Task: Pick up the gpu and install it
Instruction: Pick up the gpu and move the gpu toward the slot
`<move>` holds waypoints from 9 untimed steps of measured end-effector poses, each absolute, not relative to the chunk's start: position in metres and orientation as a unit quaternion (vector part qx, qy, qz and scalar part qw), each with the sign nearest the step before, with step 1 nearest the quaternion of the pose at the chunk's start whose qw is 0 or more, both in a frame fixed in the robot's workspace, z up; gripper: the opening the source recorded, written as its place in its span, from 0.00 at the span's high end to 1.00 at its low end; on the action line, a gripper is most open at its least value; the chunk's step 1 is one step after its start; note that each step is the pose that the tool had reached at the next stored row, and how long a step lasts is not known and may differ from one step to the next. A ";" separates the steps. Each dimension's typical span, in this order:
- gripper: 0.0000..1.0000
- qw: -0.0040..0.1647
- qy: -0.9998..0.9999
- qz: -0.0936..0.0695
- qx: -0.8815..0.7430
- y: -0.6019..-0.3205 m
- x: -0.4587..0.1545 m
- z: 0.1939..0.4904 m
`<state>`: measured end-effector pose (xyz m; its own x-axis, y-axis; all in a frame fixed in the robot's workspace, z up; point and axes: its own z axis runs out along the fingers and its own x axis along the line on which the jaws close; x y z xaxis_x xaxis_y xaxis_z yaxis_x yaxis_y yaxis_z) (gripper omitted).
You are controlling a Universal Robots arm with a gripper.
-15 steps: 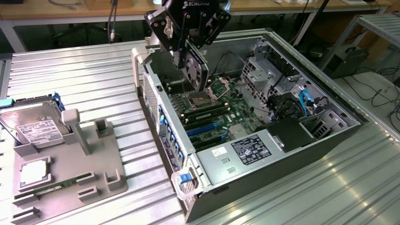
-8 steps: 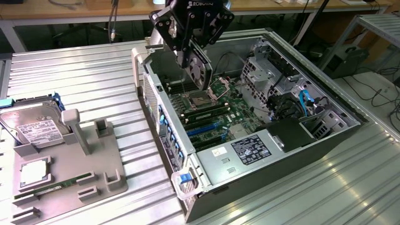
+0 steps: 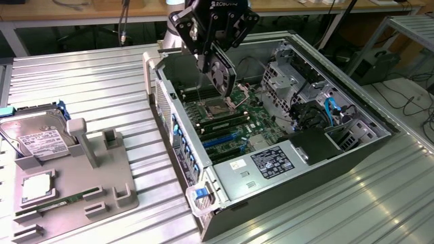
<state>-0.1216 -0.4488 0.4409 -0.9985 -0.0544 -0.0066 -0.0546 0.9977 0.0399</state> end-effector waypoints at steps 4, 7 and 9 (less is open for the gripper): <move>0.71 0.003 0.999 0.020 -0.027 -0.449 -0.116 0.441; 0.71 0.003 0.999 0.020 -0.027 -0.449 -0.111 0.441; 0.71 0.003 0.999 0.020 -0.028 -0.449 -0.108 0.440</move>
